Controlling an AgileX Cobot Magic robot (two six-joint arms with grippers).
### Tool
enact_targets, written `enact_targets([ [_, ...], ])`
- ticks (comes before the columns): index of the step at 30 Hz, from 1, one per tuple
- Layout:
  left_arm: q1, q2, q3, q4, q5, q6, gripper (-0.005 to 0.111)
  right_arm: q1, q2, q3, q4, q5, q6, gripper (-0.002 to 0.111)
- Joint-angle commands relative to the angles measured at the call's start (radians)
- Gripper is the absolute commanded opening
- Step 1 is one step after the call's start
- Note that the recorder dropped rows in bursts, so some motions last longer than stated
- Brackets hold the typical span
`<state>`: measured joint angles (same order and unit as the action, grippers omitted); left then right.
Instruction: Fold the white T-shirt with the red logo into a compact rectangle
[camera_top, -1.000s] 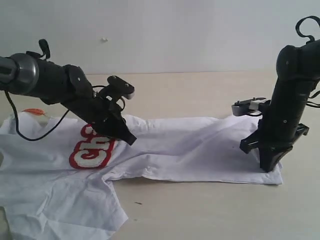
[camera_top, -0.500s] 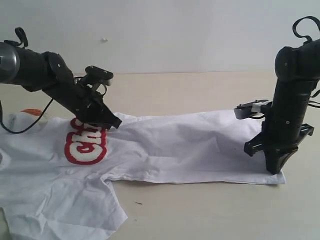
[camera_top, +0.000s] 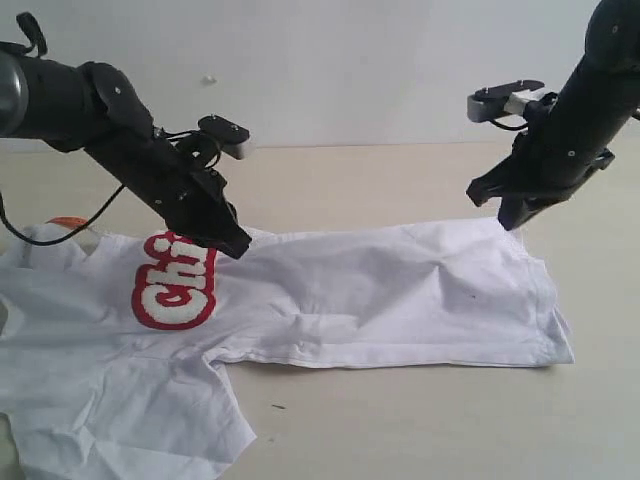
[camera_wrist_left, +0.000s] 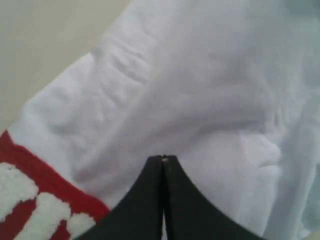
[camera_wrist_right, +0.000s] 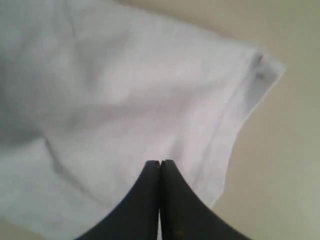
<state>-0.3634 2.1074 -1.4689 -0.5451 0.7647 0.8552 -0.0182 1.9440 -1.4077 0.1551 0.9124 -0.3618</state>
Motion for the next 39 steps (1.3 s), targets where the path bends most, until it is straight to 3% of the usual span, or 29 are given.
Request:
enact_targets([
  [1,0.003,-0.016,0.028,0.077,0.064,-0.052,0.000,-0.005,0.054,-0.004,0.035,-0.198,0.008,0.000],
  [7,0.006,-0.017,0.088,0.331,0.148,-0.189,0.000,-0.007,0.252,-0.008,-0.075,-0.279,0.034,0.000],
  [10,0.006,-0.020,0.090,0.352,0.192,-0.183,0.000,-0.007,0.296,-0.058,-0.306,-0.273,0.268,0.000],
  [12,0.006,-0.020,0.100,0.361,0.181,-0.179,0.000,-0.007,0.296,-0.080,-0.351,-0.250,0.319,0.000],
  [21,0.069,-0.020,0.116,0.372,0.125,-0.210,0.000,-0.007,0.284,-0.126,-0.307,-0.150,0.284,0.000],
  [25,0.091,-0.021,0.116,0.374,0.077,-0.239,0.000,-0.005,0.220,-0.126,-0.185,-0.158,0.200,0.000],
  [30,0.122,-0.077,0.116,0.364,-0.050,-0.303,0.000,-0.005,0.144,-0.126,-0.096,-0.142,0.163,0.000],
  [39,0.263,-0.109,0.144,0.345,-0.037,-0.316,0.000,-0.005,0.135,-0.081,-0.083,-0.070,0.153,0.000],
])
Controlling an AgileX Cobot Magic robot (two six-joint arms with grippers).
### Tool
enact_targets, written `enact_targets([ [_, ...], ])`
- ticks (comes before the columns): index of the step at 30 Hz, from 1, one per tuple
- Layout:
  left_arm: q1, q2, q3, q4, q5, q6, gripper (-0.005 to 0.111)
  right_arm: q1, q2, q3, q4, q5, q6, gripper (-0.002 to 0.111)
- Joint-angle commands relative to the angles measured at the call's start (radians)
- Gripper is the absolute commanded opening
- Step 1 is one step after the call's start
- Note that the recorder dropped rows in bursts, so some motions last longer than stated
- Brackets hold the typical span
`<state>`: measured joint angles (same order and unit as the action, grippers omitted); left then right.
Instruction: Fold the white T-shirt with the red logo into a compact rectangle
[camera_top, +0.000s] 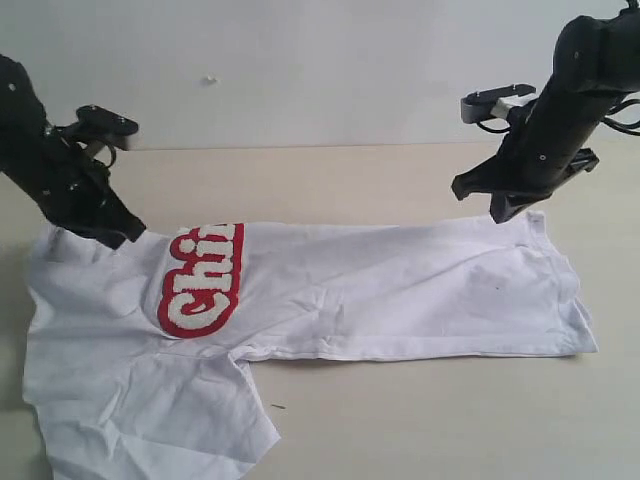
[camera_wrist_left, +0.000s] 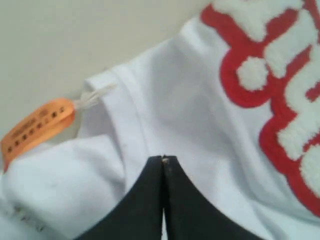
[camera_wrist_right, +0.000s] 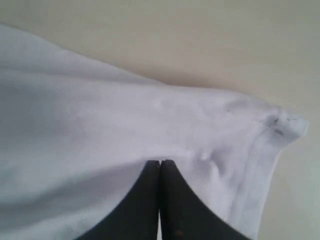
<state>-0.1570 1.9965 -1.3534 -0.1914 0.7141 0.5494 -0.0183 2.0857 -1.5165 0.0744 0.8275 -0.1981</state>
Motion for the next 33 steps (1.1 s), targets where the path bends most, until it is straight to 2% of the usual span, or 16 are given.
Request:
enact_targets([
  [1,0.066,0.002,0.040,-0.008,0.005,-0.010,0.000,-0.005,-0.006,0.033,-0.002,0.017,-0.011,0.000],
  [7,0.091,0.026,0.077,-0.004,-0.040,-0.010,0.000,-0.005,-0.004,0.045,0.000,0.043,-0.011,0.000],
  [14,0.103,0.135,0.074,0.009,-0.095,-0.042,0.000,-0.005,0.011,0.045,0.002,0.046,-0.018,0.000],
  [20,0.191,0.130,0.074,0.061,-0.118,-0.177,0.000,-0.005,0.084,0.045,-0.020,0.044,-0.042,0.000],
  [23,0.225,0.126,0.074,0.059,-0.085,-0.192,0.000,-0.005,0.128,0.045,-0.097,0.039,-0.023,0.000],
  [28,0.236,0.126,0.074,0.055,-0.084,-0.187,0.000,-0.005,0.153,0.045,-0.269,0.037,0.096,0.000],
  [33,0.234,0.118,0.062,0.055,-0.099,-0.185,0.000,-0.005,0.145,0.045,-0.287,0.037,0.098,0.000],
])
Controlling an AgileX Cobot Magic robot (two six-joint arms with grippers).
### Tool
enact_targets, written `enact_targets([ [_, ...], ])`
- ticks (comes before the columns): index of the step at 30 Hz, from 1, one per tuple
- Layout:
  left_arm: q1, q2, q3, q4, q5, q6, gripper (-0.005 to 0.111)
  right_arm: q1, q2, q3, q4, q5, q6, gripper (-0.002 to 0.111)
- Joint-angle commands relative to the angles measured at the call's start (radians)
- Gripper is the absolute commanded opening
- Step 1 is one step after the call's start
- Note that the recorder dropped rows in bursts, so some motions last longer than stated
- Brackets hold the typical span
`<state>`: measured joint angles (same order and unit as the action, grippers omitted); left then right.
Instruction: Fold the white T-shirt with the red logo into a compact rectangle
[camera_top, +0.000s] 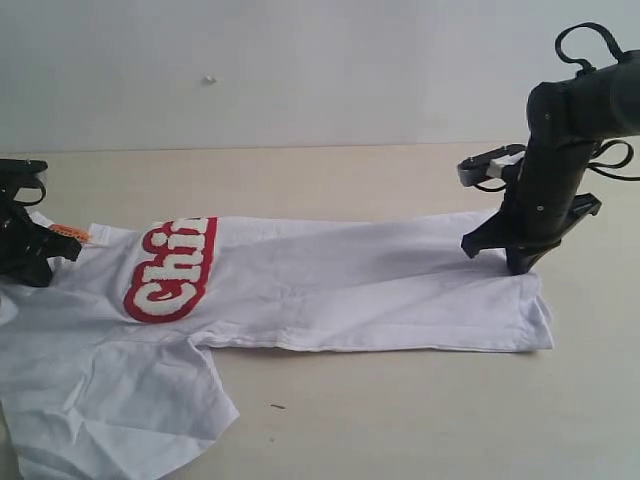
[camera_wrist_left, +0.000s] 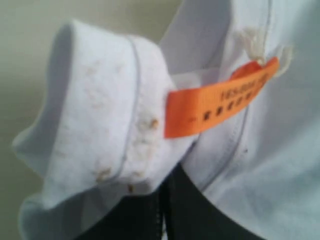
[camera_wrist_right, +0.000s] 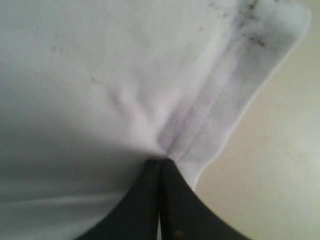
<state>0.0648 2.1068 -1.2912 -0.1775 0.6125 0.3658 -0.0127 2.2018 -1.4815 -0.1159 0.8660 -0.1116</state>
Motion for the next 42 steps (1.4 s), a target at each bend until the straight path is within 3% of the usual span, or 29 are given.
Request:
enact_targets([
  [1,0.014,0.003,-0.002,0.041,0.003,-0.002,0.000,-0.010,0.028,0.010,-0.098,-0.001,0.011,0.000],
  [12,0.016,-0.096,-0.002,-0.069,-0.053,0.027,0.000,-0.010,0.022,0.010,-0.110,0.016,0.011,0.000],
  [15,0.016,-0.131,-0.002,-0.228,-0.047,0.169,0.000,-0.010,-0.005,0.008,-0.107,0.013,0.011,0.000],
  [19,0.014,-0.179,-0.002,-0.551,0.005,0.449,0.000,-0.010,-0.081,0.008,-0.074,-0.020,0.011,0.000],
  [23,-0.014,-0.200,-0.002,-0.682,0.070,0.596,0.000,-0.010,-0.161,0.008,-0.023,-0.034,0.009,0.000],
  [30,-0.155,-0.205,0.030,-0.548,0.124,0.599,0.000,-0.010,-0.212,0.020,0.231,0.044,-0.154,0.000],
  [36,-0.296,-0.205,0.079,-0.407,0.125,0.545,0.000,-0.010,-0.212,0.177,0.183,-0.093,-0.126,0.000],
  [42,-0.388,-0.205,0.122,-0.121,0.180,0.405,0.000,-0.010,-0.200,0.250,0.183,-0.188,-0.121,0.000],
])
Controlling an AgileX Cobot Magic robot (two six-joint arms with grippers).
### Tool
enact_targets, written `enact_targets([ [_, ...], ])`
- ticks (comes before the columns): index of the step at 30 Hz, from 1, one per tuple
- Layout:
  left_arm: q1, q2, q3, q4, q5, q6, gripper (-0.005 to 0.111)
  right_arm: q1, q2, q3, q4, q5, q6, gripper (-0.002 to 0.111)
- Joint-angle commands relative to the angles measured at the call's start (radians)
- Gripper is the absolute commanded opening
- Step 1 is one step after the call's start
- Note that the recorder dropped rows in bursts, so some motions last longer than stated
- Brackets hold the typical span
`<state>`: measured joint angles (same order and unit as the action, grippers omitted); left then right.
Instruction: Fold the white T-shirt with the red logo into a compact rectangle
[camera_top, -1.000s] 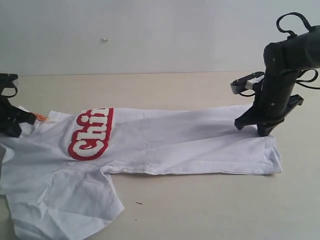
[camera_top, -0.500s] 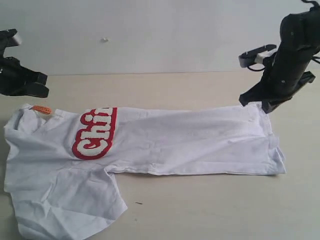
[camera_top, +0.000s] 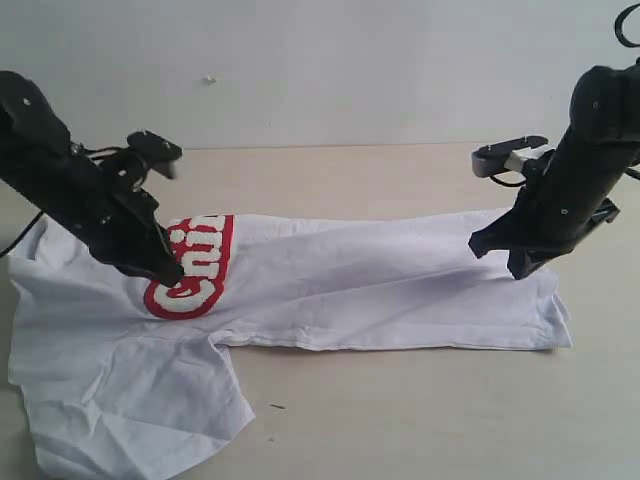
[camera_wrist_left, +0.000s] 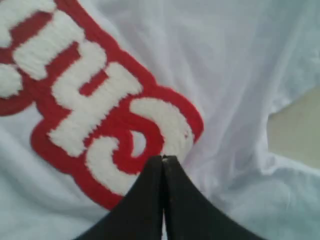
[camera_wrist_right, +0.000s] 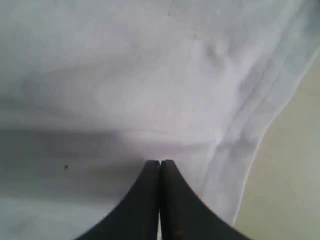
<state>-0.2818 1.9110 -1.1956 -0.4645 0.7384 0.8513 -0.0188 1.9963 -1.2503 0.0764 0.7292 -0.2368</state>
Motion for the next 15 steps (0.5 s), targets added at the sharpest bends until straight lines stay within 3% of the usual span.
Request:
enact_targets([
  [1,-0.046,-0.007,0.034,0.180,0.073,-0.084,0.000,-0.004,0.012,0.019,-0.011,-0.046,0.004,0.000],
  [9,-0.046,0.043,0.105,0.234,0.074,-0.090,0.000,-0.004,0.086,0.019,-0.233,-0.037,0.189,0.000],
  [15,-0.046,0.123,0.103,0.355,0.127,-0.162,0.000,-0.004,0.087,0.016,-0.235,-0.052,0.189,0.000],
])
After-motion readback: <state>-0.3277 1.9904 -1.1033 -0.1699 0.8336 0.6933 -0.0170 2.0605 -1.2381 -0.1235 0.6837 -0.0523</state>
